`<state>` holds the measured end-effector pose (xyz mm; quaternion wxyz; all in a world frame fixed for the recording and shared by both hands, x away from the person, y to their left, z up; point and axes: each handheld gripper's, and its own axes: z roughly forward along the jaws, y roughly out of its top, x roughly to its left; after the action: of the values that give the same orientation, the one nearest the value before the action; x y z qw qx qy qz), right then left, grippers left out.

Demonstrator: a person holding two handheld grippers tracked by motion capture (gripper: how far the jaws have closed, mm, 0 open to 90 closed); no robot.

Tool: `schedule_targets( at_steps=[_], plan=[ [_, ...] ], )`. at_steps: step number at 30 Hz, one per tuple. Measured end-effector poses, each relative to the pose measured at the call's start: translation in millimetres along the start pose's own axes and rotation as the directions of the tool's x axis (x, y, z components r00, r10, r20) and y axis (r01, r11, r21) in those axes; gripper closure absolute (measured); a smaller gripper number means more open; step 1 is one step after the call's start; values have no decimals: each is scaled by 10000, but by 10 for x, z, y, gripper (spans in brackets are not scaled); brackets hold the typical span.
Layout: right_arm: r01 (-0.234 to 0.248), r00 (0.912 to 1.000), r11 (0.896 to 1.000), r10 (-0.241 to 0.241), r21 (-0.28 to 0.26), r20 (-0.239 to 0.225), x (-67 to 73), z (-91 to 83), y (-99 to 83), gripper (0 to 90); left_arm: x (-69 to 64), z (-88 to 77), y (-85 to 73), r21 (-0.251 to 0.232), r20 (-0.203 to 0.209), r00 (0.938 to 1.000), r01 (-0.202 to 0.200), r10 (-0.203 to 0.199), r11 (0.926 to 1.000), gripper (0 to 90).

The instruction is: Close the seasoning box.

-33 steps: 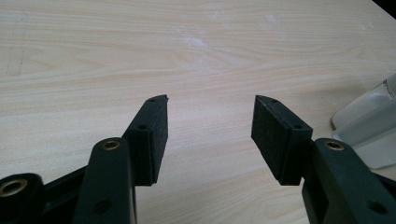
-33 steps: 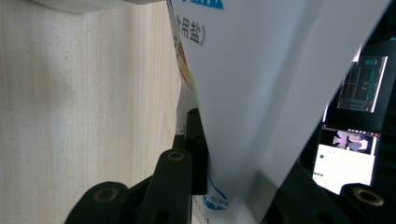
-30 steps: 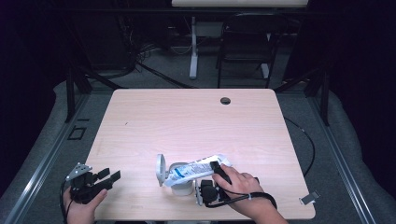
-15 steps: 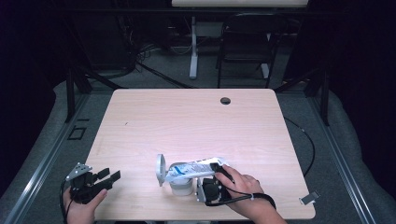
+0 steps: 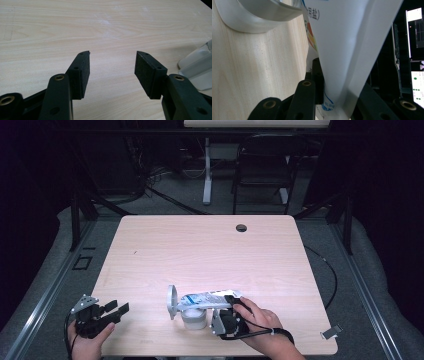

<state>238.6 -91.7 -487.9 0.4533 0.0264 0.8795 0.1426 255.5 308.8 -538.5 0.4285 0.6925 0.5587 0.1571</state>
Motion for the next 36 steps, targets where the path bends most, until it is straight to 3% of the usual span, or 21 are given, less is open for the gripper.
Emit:
schedule_targets(
  at_steps=[17,20,33,36],
  plan=[
    [-964,9948,9951,956,-234,-349,20,17,0,807,8,5,-7,109,9,10000,28,-28,9999,462],
    [-1409,9894,9889,1390,-481,-413,16,28,-15,807,6,16,-13,27,-36,10000,43,-43,10000,462],
    [-1970,9790,9792,1937,-488,-642,34,45,-34,808,7,18,-15,48,-40,10000,48,-48,10000,462],
    [-2382,9693,9687,2326,-696,-799,39,57,-51,809,12,14,-13,56,-12,10000,50,-50,10000,462]
  ],
)
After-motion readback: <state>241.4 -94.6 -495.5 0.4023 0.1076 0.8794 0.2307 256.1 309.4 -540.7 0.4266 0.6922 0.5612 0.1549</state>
